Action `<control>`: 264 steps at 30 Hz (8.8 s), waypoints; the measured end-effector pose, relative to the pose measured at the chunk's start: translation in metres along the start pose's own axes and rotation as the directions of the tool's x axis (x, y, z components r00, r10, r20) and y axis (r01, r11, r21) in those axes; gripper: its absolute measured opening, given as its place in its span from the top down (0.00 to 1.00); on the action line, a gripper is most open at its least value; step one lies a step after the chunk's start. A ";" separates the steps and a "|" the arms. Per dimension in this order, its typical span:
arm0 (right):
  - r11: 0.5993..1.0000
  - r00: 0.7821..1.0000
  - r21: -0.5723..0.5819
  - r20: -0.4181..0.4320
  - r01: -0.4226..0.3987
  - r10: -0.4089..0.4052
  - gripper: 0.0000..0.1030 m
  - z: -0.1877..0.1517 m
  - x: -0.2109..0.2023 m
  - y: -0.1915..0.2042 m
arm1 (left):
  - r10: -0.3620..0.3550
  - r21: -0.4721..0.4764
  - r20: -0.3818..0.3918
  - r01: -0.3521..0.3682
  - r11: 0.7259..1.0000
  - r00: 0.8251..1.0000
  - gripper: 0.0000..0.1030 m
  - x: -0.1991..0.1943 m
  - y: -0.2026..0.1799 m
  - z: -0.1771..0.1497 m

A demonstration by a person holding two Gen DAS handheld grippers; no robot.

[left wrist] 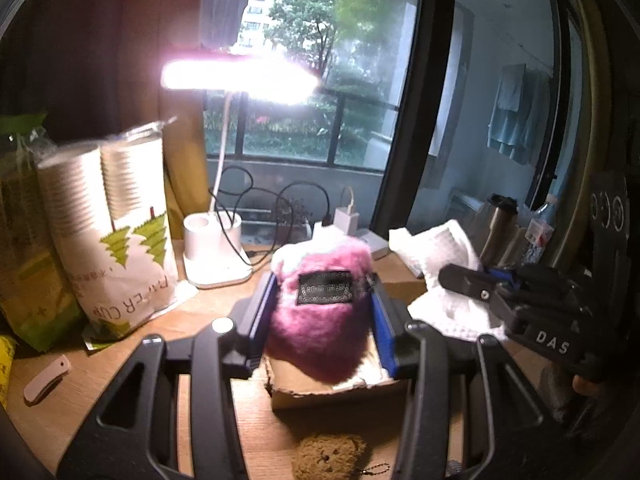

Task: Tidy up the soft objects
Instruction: 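Carry the pink plush into the box with the left gripper while the right gripper carries the towel, then open both grippers to drop the plush and towel into the box, then lower the right gripper onto the grey dotted glove and close it, then grasp the brown bear keychain with the left gripper while the right gripper lifts the glove, then carry the bear with the left gripper while the right gripper carries the glove over the box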

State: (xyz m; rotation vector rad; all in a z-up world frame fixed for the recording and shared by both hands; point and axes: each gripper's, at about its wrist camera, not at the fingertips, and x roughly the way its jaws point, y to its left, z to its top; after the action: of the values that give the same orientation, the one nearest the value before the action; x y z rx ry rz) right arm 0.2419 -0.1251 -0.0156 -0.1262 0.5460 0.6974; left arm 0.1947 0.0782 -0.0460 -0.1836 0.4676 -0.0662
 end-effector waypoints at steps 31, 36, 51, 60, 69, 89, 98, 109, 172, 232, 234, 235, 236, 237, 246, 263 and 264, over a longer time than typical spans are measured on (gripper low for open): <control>0.965 0.969 0.188 -0.130 -0.185 0.211 0.90 -0.029 0.097 -0.025 | 0.004 -0.049 -0.202 -0.014 0.999 0.979 0.51 0.079 0.011 -0.041; 0.958 0.962 0.232 -0.173 -0.170 0.212 0.90 -0.036 0.113 -0.030 | 0.003 -0.045 -0.208 -0.013 0.999 0.978 0.50 0.080 0.011 -0.041; 0.987 0.945 0.139 -0.303 -0.082 0.121 0.88 -0.050 0.137 -0.011 | 0.039 -0.053 -0.176 -0.049 0.997 0.984 0.49 0.055 0.022 -0.036; 0.992 0.958 0.119 -0.277 -0.043 0.074 0.53 -0.043 0.122 -0.006 | 0.056 -0.064 -0.181 -0.069 0.996 0.982 0.47 0.046 0.030 -0.041; 0.997 0.971 0.080 -0.238 -0.018 0.036 0.49 -0.034 0.091 0.002 | 0.046 -0.074 -0.156 -0.058 0.996 0.987 0.30 0.027 0.026 -0.039; 0.999 0.986 0.048 -0.169 0.012 -0.004 0.49 -0.033 0.013 0.023 | 0.050 -0.060 -0.109 -0.057 0.997 0.993 0.29 -0.029 0.006 -0.046; 0.999 0.989 0.048 -0.147 0.024 -0.016 0.49 -0.043 -0.021 0.031 | 0.049 -0.056 -0.107 -0.056 0.997 0.993 0.29 -0.043 0.000 -0.053; 0.998 0.986 0.054 -0.163 0.034 -0.025 0.49 -0.069 -0.048 0.034 | 0.047 -0.052 -0.119 -0.053 0.997 0.992 0.29 -0.059 -0.008 -0.071; 0.996 0.942 0.073 -0.336 0.046 -0.019 0.70 -0.159 -0.024 -0.001 | 0.143 0.067 -0.331 -0.128 0.989 0.933 0.29 0.012 -0.026 -0.114; 0.998 0.989 0.020 -0.140 0.055 -0.052 0.72 -0.089 -0.078 -0.006 | 0.023 0.107 -0.217 0.000 0.994 0.976 0.54 -0.023 -0.066 -0.064; 0.998 0.990 0.015 -0.131 0.058 -0.055 0.72 -0.085 -0.080 -0.006 | 0.021 0.105 -0.203 0.000 0.995 0.979 0.54 -0.026 -0.067 -0.059; 0.998 0.990 0.013 -0.126 0.059 -0.057 0.72 -0.083 -0.081 -0.007 | 0.020 0.104 -0.196 0.001 0.995 0.980 0.54 -0.027 -0.068 -0.056; 0.998 0.991 0.011 -0.121 0.060 -0.058 0.72 -0.081 -0.082 -0.008 | 0.019 0.104 -0.192 0.001 0.995 0.981 0.54 -0.027 -0.069 -0.053; 0.998 0.991 0.009 -0.118 0.062 -0.060 0.72 -0.080 -0.082 -0.009 | 0.018 0.104 -0.189 0.001 0.995 0.982 0.54 -0.027 -0.069 -0.052; 0.997 0.993 -0.001 -0.087 0.077 -0.076 0.72 -0.063 -0.080 -0.018 | 0.003 0.102 -0.163 0.014 0.995 0.987 0.54 -0.021 -0.073 -0.034; 0.997 0.996 -0.017 -0.044 0.076 -0.077 0.72 -0.035 -0.058 -0.037 | -0.012 0.074 -0.078 0.017 0.997 0.997 0.54 0.001 -0.070 0.005; 0.997 0.996 -0.016 -0.042 0.074 -0.075 0.72 -0.034 -0.057 -0.038 | -0.011 0.071 -0.070 0.016 0.997 0.997 0.54 0.001 -0.069 0.007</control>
State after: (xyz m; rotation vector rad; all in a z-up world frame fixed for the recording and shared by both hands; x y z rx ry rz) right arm 0.2157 -0.1965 -0.0175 -0.1742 0.5748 0.6271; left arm 0.1977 0.0113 -0.0267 -0.1149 0.5330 -0.1027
